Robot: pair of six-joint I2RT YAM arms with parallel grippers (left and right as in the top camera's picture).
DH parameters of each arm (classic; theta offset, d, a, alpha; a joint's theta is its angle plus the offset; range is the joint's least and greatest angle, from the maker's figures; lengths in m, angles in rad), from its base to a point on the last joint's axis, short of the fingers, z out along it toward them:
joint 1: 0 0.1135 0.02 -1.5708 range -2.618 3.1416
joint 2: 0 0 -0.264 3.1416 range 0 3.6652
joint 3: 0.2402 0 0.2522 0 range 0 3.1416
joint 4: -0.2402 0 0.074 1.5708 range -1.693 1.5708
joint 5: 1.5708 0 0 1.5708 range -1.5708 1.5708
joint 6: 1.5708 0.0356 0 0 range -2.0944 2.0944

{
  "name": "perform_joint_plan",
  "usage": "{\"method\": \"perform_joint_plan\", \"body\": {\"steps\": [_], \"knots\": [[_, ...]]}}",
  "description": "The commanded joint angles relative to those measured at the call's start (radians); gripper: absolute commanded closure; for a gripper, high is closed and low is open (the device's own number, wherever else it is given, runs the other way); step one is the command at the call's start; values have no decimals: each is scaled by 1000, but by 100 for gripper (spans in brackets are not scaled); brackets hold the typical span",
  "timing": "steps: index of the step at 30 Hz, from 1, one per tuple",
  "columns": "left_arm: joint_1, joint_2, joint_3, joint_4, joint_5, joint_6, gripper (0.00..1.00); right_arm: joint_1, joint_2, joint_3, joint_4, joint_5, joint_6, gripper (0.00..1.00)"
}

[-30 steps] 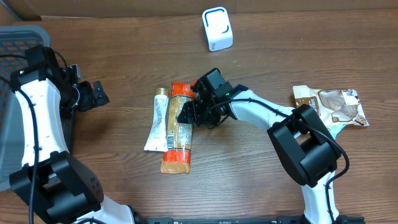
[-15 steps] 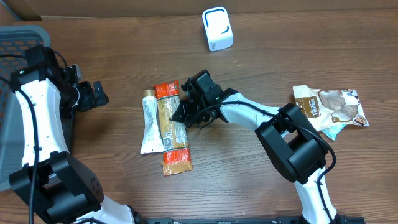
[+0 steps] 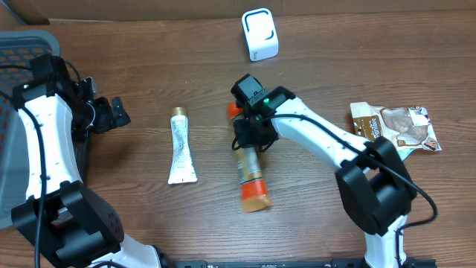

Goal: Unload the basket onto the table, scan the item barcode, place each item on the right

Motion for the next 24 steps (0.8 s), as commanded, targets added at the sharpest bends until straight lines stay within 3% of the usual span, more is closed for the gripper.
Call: {"method": "perform_joint_plan", "body": {"steps": [1,4,8,11,15,18,24], "knots": [[6,7,12,1,3,-17,1,32,-64,66,-83,238,-61,94],[6,7,12,1,3,-17,0,54,-31,66,-153,324,-61,95],[6,7,12,1,3,-17,0,78,27,66,-152,263,-77,92],[6,7,12,1,3,-17,0,82,57,62,-135,146,-106,65],[6,7,12,1,3,-17,1,72,66,43,-124,40,-179,39],[6,7,12,1,3,-17,1,61,66,26,-126,35,-219,27],[6,7,12,1,3,-17,1,11,66,23,-122,26,-303,21]]}}
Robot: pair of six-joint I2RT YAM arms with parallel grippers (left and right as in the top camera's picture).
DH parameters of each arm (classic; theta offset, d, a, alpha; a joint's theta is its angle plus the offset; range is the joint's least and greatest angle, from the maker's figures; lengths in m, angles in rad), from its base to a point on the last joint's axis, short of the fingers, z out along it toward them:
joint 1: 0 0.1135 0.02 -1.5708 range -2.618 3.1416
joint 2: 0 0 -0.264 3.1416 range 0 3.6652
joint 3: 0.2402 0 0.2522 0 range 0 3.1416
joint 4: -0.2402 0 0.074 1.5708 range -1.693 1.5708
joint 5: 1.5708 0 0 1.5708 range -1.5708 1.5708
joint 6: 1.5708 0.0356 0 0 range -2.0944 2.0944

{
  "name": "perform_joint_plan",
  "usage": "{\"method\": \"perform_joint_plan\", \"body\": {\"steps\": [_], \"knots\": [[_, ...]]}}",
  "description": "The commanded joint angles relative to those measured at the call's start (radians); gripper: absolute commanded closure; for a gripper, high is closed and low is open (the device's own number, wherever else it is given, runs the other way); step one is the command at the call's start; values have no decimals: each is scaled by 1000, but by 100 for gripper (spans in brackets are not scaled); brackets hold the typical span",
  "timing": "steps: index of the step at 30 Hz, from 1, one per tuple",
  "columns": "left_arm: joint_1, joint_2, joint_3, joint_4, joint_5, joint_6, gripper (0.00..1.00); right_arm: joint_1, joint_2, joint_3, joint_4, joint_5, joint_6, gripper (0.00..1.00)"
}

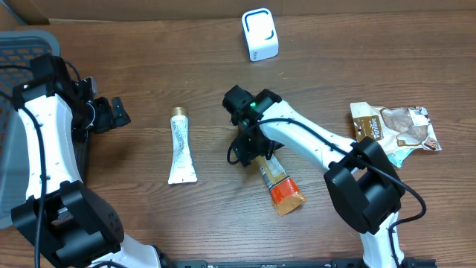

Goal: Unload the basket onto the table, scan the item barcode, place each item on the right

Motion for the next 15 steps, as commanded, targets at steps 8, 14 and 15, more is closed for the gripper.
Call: {"method": "perform_joint_plan", "body": {"steps": [8,14,15], "knots": [[6,7,12,1,4,-17,0,-174,30,-6,37,-211,-209,19],[6,7,12,1,4,-17,0,-301,63,-6,35,-412,-330,19],[6,7,12,1,4,-17,0,-316,67,-7,34,-428,-346,18]]}}
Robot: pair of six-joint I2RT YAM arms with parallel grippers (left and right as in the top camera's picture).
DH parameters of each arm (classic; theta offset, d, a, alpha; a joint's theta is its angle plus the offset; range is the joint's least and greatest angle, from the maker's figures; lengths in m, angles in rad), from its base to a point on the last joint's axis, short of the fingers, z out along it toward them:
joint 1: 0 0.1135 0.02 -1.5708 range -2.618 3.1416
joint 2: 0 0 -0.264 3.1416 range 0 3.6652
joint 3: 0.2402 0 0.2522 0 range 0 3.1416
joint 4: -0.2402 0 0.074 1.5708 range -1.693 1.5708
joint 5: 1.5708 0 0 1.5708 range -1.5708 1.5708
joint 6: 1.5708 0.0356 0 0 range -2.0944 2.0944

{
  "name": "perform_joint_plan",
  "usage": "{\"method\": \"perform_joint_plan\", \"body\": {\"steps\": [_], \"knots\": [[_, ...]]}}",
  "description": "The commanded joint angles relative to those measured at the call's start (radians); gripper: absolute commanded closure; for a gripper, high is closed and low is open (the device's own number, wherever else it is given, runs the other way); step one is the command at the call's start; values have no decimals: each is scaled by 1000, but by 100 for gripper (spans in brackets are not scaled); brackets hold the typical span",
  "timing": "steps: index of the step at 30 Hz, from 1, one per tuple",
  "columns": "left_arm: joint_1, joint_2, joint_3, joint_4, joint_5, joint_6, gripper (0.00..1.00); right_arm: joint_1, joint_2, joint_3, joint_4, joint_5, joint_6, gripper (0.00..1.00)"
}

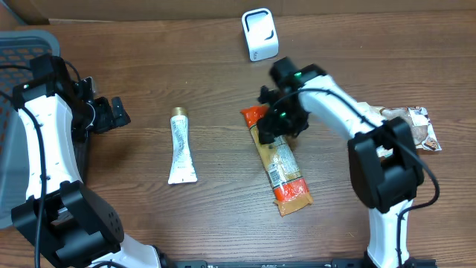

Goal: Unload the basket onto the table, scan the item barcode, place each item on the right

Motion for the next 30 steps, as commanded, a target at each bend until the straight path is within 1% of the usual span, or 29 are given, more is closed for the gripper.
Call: {"method": "perform_joint_plan", "body": {"steps": [1,5,10,13,16,18,20,22,23,24,27,30], "knots": [[6,7,12,1,4,-17,1,-47,31,-8,-2,-143,-105,18],[6,7,12,1,4,-17,1,-83,69,-10,-8,-206,-166,18],[6,7,12,1,4,-17,1,-89,137,-12,-13,-272,-211,18],[6,7,12,1,4,-17,0,-74,165,-12,-31,-297,-212,20],[6,7,12,1,4,-17,1,-48,165,-12,-47,-300,-211,25],[6,7,12,1,4,-17,0,-23,165,-12,-51,-295,-211,35],[6,7,12,1,4,-17,1,3,165,-12,-54,-272,-198,50],[6,7,12,1,4,-17,1,18,165,-11,-54,-255,-178,70],[6,7,12,1,4,-17,1,23,165,-10,-54,-246,-172,82],[6,7,12,1,4,-17,1,24,165,-10,-55,-246,-172,89],[6,7,12,1,4,-17,1,24,165,-2,-67,-255,-173,95],[6,7,12,1,4,-17,1,15,164,11,-80,-322,-173,96]]}}
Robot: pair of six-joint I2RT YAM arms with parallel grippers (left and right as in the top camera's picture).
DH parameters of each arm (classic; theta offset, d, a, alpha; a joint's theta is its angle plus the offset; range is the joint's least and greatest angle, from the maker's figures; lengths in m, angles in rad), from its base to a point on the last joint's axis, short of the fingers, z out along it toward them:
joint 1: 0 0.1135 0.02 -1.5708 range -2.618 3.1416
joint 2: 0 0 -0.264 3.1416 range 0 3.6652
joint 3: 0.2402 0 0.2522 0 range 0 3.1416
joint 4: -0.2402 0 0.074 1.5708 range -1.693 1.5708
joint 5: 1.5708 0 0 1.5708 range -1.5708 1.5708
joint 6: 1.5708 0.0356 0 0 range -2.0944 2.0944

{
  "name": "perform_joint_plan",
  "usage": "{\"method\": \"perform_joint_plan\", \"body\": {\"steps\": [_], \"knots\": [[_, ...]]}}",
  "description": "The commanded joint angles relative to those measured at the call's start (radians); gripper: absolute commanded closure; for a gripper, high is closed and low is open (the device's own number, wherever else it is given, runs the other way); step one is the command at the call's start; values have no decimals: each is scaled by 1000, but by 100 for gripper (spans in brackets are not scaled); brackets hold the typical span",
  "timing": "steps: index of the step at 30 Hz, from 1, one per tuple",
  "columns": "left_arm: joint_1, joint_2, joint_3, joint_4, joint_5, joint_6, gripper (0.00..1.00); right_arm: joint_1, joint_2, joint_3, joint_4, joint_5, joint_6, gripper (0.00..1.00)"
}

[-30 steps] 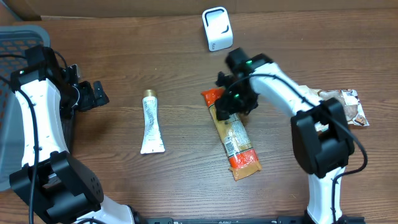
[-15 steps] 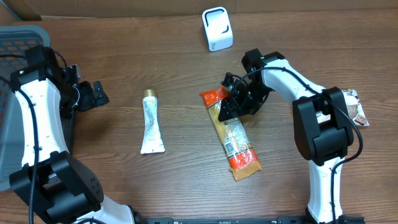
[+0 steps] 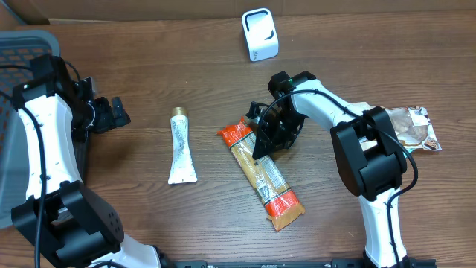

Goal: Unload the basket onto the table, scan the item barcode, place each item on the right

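A long orange-and-tan snack packet (image 3: 262, 177) lies slanted on the wooden table, orange end (image 3: 235, 135) up-left, label side up. My right gripper (image 3: 259, 135) reaches in from the right and overlaps the packet's upper right edge, shut on it. The white barcode scanner (image 3: 259, 34) with a blue outline stands at the back, well clear of the packet. My left gripper (image 3: 117, 112) hovers at the far left, open and holding nothing.
A white tube (image 3: 181, 147) with a gold cap lies left of the packet. A brown-and-white snack bag (image 3: 401, 126) rests at the right, partly under the right arm. A grey basket (image 3: 22, 41) fills the far-left corner.
The right gripper has shifted left and toward the front, away from the scanner. The packet has moved with it, its orange end now further left and lower. The left arm is unchanged.
The right gripper was over the packet near the table's middle, the packet lying nearly straight. Then the packet was swung to a slant. Then gripper and packet were further back, nearer the scanner. Now both are back left of that, the packet slanted.
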Motion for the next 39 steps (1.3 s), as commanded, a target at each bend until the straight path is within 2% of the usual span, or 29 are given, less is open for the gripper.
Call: {"method": "perform_joint_plan", "body": {"steps": [1,9,15,18,21,24,26,30,33,35,36,39], "knots": [[6,7,12,1,3,-17,1,-10,35,15,-4,-32,4,96],[6,7,12,1,3,-17,1,-64,-23,71,6,-405,-7,96],[6,7,12,1,3,-17,1,-119,-112,72,10,-552,-6,96],[6,7,12,1,3,-17,0,-150,-129,72,18,-566,10,96],[6,7,12,1,3,-17,1,-169,-128,67,101,-456,152,96],[6,7,12,1,3,-17,0,-161,-128,63,224,-163,408,96],[6,7,12,1,3,-17,0,-135,-128,63,278,53,528,96],[6,7,12,1,3,-17,1,-82,-128,63,312,170,557,96],[6,7,12,1,3,-17,0,-51,-128,63,300,264,582,82],[6,7,12,1,3,-17,1,-42,-128,63,280,301,582,61],[6,7,12,1,3,-17,0,-42,-127,63,270,302,581,55],[6,7,12,1,3,-17,0,-49,-127,51,247,300,582,47]]}}
